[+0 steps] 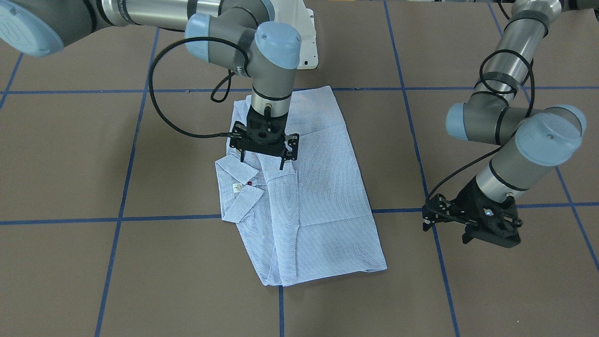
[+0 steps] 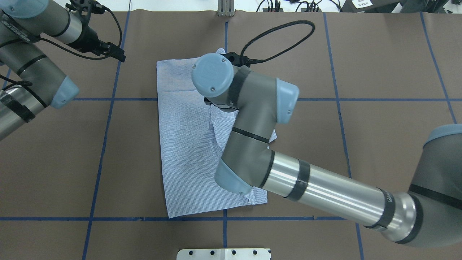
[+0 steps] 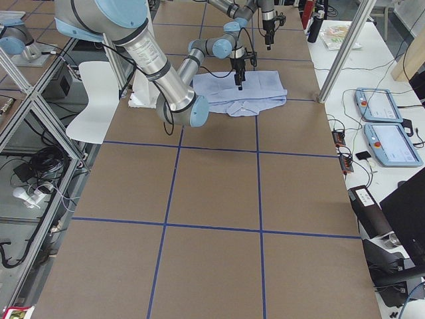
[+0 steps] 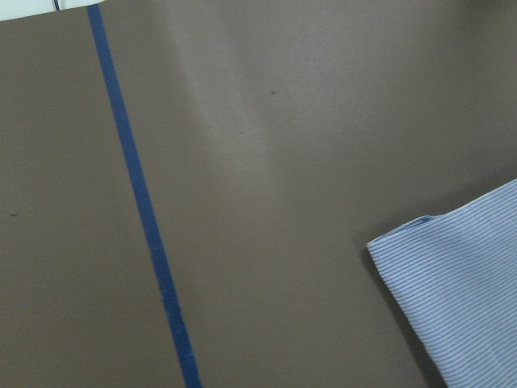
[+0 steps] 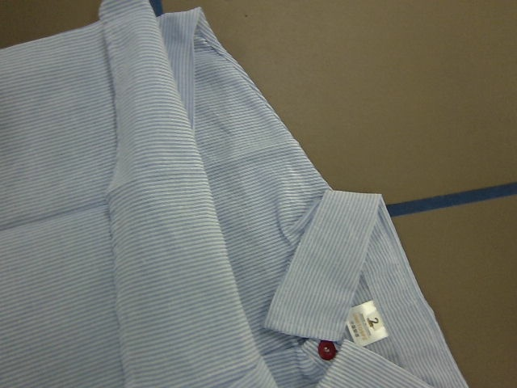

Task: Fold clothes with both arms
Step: 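Fold the held side over the shirt middle with the right gripper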

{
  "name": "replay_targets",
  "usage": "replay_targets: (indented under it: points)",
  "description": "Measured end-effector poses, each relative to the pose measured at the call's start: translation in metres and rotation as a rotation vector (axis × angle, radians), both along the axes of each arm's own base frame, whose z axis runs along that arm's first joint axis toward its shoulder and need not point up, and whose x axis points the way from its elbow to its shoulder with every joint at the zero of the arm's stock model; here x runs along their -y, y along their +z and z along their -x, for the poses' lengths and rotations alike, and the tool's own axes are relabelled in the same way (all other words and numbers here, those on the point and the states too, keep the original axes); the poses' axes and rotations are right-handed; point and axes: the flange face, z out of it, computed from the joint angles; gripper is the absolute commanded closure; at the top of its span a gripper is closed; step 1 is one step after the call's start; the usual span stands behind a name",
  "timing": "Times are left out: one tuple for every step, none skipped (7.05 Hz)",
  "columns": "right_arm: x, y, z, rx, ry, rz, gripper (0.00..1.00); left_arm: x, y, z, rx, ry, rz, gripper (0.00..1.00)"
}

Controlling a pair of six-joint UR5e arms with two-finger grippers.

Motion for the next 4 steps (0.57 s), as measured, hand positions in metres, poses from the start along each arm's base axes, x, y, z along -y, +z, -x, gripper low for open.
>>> replay_targets:
  points:
    - [0.011, -0.013, 0.03, -0.051, -0.037, 0.001, 0.0, 0.003, 0.008, 0.019, 0.003, 0.02, -0.017, 0.0]
    - [0.011, -0.021, 0.056, -0.094, -0.083, -0.002, 0.0, 0.004, 0.011, 0.028, 0.0, 0.03, -0.022, 0.0]
    - [0.004, -0.022, 0.074, -0.13, -0.122, -0.016, 0.0, 0.005, 0.012, 0.031, -0.002, 0.034, -0.022, 0.0]
    - [-0.005, -0.017, 0.088, -0.18, -0.166, -0.037, 0.0, 0.005, 0.014, 0.032, -0.001, 0.035, -0.021, 0.0]
